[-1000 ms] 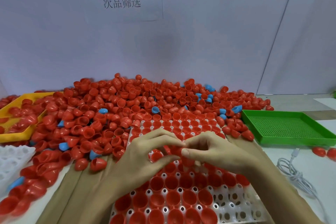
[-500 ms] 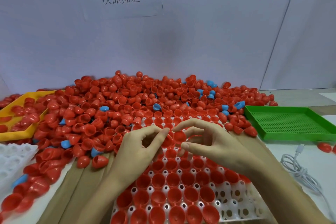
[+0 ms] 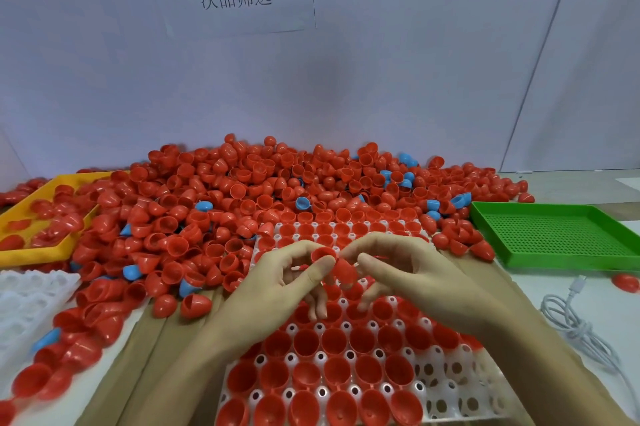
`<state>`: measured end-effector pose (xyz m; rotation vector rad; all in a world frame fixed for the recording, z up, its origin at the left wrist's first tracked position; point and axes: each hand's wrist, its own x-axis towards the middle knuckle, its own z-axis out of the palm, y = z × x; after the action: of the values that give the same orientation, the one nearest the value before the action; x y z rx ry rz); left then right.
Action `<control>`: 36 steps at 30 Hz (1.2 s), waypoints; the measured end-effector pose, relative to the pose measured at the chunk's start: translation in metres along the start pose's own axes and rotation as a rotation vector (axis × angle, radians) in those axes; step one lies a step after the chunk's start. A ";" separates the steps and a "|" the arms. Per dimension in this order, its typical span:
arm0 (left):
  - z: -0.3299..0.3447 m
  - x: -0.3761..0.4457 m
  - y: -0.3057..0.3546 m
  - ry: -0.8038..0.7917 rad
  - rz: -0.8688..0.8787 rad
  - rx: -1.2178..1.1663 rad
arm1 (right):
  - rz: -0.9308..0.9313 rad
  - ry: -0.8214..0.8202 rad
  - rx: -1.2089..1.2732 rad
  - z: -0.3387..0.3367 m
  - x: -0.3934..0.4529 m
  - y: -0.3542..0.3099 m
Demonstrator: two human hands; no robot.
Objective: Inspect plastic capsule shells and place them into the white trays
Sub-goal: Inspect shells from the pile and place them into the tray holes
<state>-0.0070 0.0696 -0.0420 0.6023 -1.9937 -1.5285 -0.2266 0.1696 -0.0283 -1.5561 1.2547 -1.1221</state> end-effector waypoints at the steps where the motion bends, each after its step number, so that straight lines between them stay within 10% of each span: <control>1: 0.000 0.000 0.001 -0.005 -0.001 -0.012 | -0.018 0.026 0.008 0.001 0.001 0.001; 29: -0.005 0.003 -0.007 -0.140 0.012 -0.276 | -0.071 0.005 0.029 0.004 0.000 -0.002; 36: -0.074 0.013 -0.011 0.648 0.035 -0.529 | 0.009 0.178 0.073 -0.016 0.001 0.006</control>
<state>0.0326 0.0047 -0.0359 0.7103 -1.0618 -1.5020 -0.2439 0.1670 -0.0294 -1.4206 1.3204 -1.3094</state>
